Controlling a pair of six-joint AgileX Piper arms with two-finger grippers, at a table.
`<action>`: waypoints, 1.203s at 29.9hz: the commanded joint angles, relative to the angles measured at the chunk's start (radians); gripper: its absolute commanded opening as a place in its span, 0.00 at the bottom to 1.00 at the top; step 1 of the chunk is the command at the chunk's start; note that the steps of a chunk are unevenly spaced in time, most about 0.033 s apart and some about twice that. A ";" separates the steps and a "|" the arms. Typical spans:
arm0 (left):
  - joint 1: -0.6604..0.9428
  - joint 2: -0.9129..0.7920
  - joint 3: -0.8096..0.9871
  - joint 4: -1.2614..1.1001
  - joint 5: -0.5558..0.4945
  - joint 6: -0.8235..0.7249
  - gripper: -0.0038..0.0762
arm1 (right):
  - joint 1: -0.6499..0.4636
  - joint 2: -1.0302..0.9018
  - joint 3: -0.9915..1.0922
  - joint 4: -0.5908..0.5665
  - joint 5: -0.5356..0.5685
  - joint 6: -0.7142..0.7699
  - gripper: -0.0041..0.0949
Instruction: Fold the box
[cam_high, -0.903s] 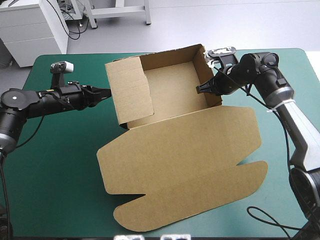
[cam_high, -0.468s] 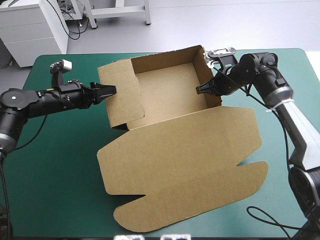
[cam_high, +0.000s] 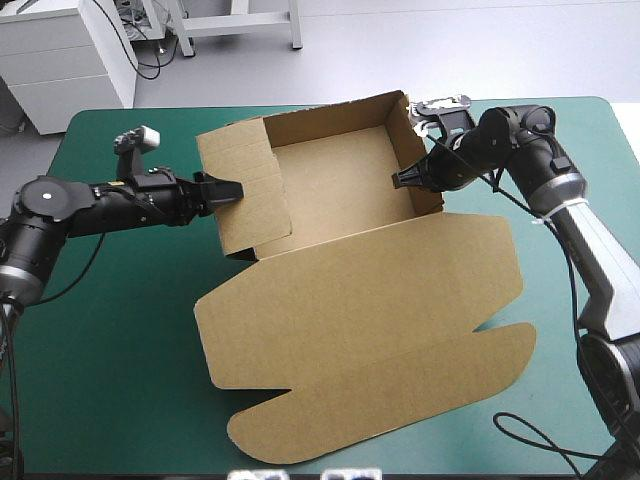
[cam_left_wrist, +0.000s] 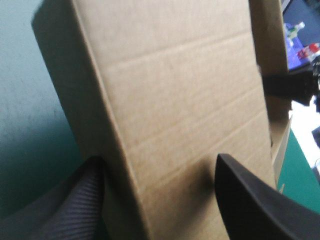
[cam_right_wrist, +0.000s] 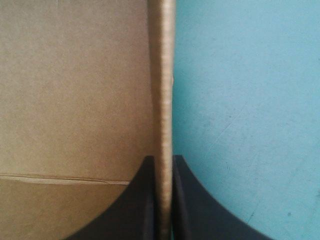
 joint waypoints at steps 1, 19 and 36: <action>-0.103 -0.038 -0.038 0.097 -0.087 -0.147 0.62 | 0.004 -0.048 -0.031 0.023 -0.047 0.005 0.02; -0.365 -0.032 -0.038 0.753 -0.240 -0.876 0.62 | 0.004 -0.048 -0.031 0.001 -0.052 0.012 0.03; -0.438 0.056 -0.038 0.852 -0.218 -1.030 0.62 | 0.075 -0.048 -0.033 -0.083 -0.129 0.093 0.03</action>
